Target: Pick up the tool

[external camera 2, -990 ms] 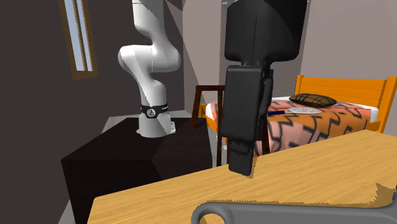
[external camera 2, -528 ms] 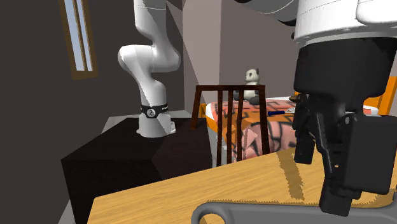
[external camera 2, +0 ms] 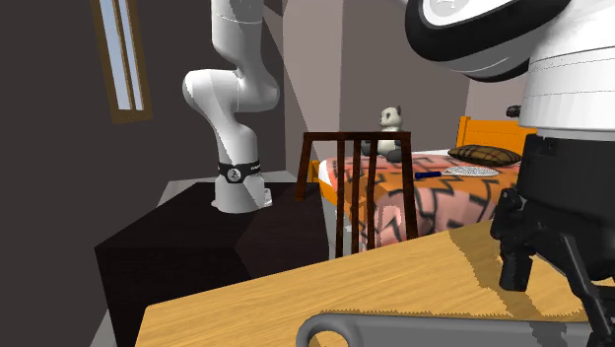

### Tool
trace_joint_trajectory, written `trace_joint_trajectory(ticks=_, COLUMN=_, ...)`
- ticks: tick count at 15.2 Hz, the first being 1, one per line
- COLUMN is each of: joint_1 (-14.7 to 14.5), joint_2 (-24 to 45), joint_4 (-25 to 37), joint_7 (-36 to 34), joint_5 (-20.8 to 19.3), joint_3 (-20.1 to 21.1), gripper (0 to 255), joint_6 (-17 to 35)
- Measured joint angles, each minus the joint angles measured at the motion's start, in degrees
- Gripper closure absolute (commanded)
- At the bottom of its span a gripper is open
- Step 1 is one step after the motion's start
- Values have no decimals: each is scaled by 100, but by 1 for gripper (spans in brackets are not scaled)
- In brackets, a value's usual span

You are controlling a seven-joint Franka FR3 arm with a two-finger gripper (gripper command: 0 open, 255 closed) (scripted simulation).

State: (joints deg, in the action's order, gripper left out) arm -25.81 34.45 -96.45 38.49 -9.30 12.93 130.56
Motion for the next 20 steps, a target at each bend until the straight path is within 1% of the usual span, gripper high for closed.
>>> trace_joint_trajectory(ticks=5, joint_1=-36, joint_2=218, joint_4=0, joint_7=-34, joint_5=-56, joint_3=-37, gripper=0, joint_6=215)
trace_joint_trajectory(ticks=6, joint_1=-35, joint_2=225, joint_4=-2, joint_7=-32, joint_5=-58, joint_3=-39, gripper=255, joint_6=226)
trace_joint_trajectory(ticks=16, joint_1=-35, joint_2=231, joint_4=1, joint_7=-28, joint_5=-62, joint_3=-40, gripper=255, joint_6=236)
trace_joint_trajectory(ticks=20, joint_1=-17, joint_2=95, joint_4=23, joint_7=-9, joint_5=-24, joint_3=-13, gripper=255, joint_6=72)
